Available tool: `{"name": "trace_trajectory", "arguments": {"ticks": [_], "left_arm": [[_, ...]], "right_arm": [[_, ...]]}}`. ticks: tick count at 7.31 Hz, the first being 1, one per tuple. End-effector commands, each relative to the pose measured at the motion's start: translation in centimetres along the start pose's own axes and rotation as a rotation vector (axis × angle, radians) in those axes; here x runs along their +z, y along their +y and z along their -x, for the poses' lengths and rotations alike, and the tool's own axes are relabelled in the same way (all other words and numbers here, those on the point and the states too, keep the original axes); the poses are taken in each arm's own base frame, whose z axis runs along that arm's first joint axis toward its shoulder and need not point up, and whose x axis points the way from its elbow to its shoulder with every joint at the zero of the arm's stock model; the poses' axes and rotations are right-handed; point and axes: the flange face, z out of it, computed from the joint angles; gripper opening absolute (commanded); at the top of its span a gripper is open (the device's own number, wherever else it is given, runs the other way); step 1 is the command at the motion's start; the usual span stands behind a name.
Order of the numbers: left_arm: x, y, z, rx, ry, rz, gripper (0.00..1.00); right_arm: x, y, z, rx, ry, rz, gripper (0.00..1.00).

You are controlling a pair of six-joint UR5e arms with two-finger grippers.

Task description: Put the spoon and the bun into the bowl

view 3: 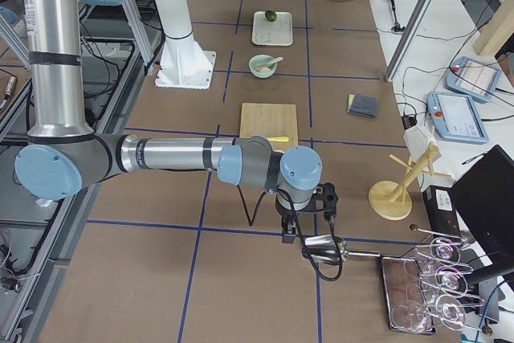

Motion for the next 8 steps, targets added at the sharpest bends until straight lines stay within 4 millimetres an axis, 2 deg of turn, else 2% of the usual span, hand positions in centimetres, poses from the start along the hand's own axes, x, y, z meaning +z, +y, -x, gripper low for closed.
{"name": "trace_trajectory", "arguments": {"ticks": [1, 3, 5, 8], "left_arm": [[0.4, 0.1, 0.4, -0.006, 0.002, 0.008, 1.00], [0.5, 0.1, 0.5, -0.008, 0.000, 0.010, 1.00], [0.5, 0.1, 0.5, -0.006, 0.000, 0.008, 1.00], [0.5, 0.1, 0.5, -0.007, 0.000, 0.009, 1.00]], "right_arm": [[0.9, 0.5, -0.6, -0.022, 0.007, -0.018, 1.00], [2.6, 0.4, -0.8, -0.054, 0.012, -0.014, 1.00], [2.8, -0.5, 0.3, -0.077, 0.020, -0.010, 1.00], [2.9, -0.5, 0.4, -0.056, 0.020, -0.005, 1.00]]}}
